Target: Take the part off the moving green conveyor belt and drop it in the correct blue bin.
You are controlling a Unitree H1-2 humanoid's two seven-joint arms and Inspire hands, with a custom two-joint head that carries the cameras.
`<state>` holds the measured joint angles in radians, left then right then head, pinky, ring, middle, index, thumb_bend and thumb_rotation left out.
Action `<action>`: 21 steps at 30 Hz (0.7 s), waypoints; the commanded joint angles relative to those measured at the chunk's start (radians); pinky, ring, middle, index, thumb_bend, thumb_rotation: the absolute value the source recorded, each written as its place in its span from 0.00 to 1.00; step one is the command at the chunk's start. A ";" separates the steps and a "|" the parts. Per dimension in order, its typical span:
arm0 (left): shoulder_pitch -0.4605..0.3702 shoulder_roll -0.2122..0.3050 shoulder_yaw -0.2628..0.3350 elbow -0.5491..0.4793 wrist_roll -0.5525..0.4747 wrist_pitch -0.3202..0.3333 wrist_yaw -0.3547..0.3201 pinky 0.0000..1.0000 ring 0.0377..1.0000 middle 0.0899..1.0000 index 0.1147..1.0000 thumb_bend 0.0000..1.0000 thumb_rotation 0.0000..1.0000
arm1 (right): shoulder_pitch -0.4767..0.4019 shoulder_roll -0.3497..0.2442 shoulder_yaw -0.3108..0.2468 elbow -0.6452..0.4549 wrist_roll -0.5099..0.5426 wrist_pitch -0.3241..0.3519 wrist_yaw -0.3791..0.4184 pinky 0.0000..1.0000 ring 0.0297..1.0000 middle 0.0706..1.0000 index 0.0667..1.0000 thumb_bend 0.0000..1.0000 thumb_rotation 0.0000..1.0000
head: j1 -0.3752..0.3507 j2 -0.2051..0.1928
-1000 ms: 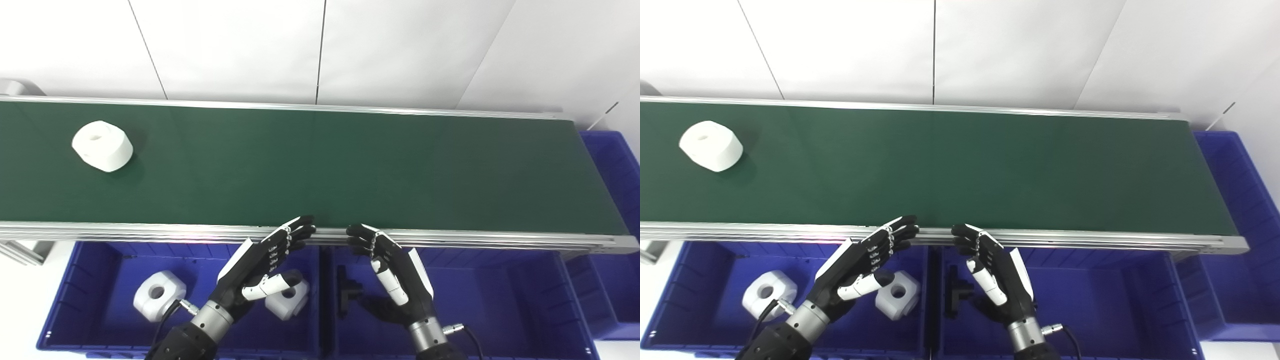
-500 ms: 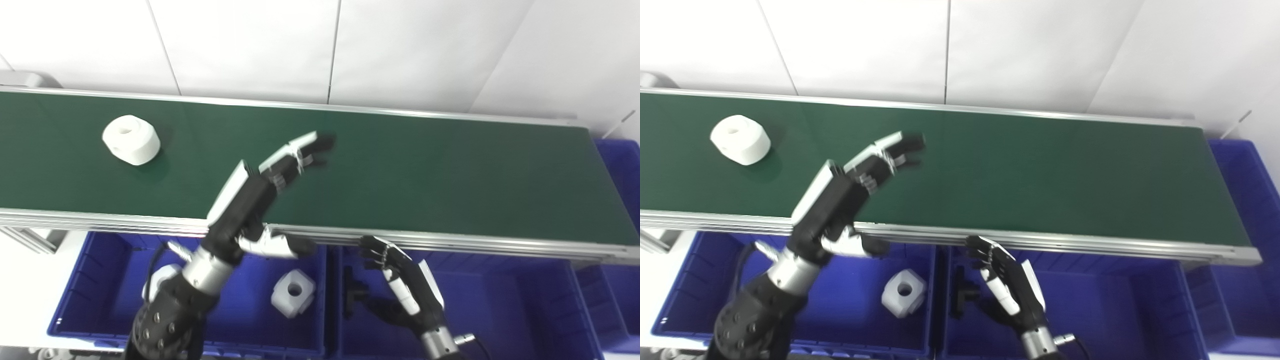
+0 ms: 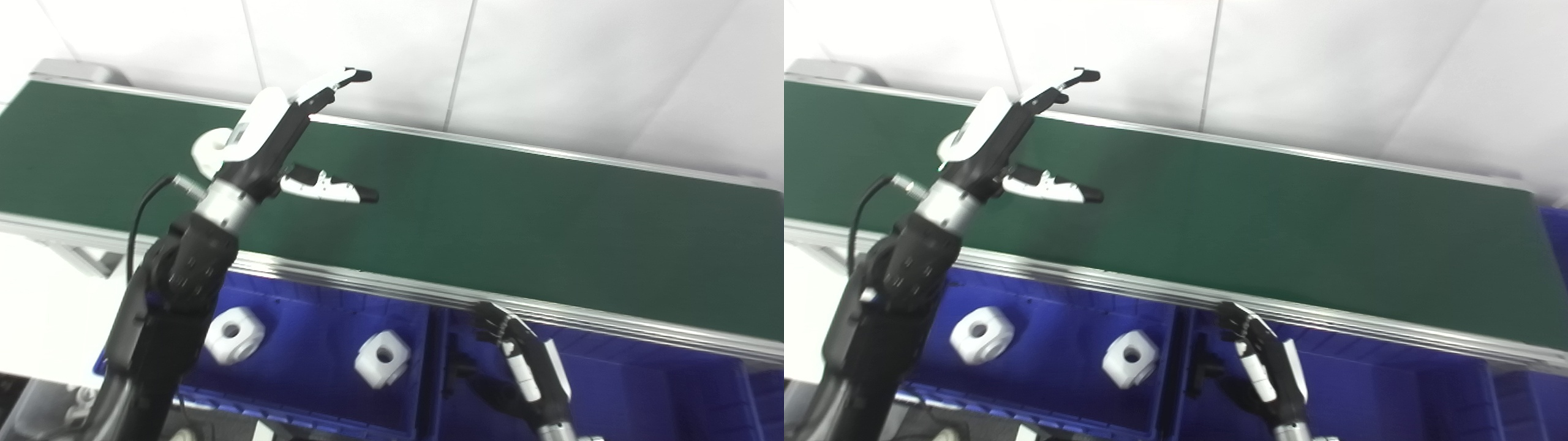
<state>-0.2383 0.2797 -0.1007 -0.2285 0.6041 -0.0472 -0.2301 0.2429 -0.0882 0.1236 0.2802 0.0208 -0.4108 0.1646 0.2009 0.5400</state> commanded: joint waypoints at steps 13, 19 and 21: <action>-0.232 0.176 -0.111 0.195 0.280 0.041 -0.027 0.80 0.89 0.87 0.81 1.00 0.28 | -0.031 -0.015 -0.036 0.021 0.015 -0.059 0.031 0.73 0.77 0.78 0.77 0.74 0.94 | 0.065 -0.032; -0.244 0.142 -0.146 0.269 0.401 0.102 0.037 0.79 0.88 0.87 0.82 1.00 0.28 | -0.046 -0.017 -0.052 0.045 0.009 -0.059 0.031 0.72 0.76 0.77 0.75 0.74 0.96 | 0.094 -0.060; -0.243 0.128 -0.153 0.295 0.417 0.116 0.063 0.79 0.88 0.88 0.82 1.00 0.27 | -0.050 -0.017 -0.056 0.052 0.011 -0.059 0.035 0.72 0.76 0.76 0.75 0.73 0.97 | 0.097 -0.061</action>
<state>-0.4344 0.4073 -0.2552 0.0764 1.0045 0.0519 -0.2145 0.2151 -0.1034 0.0768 0.3476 0.0209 -0.4139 0.1931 0.2976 0.4786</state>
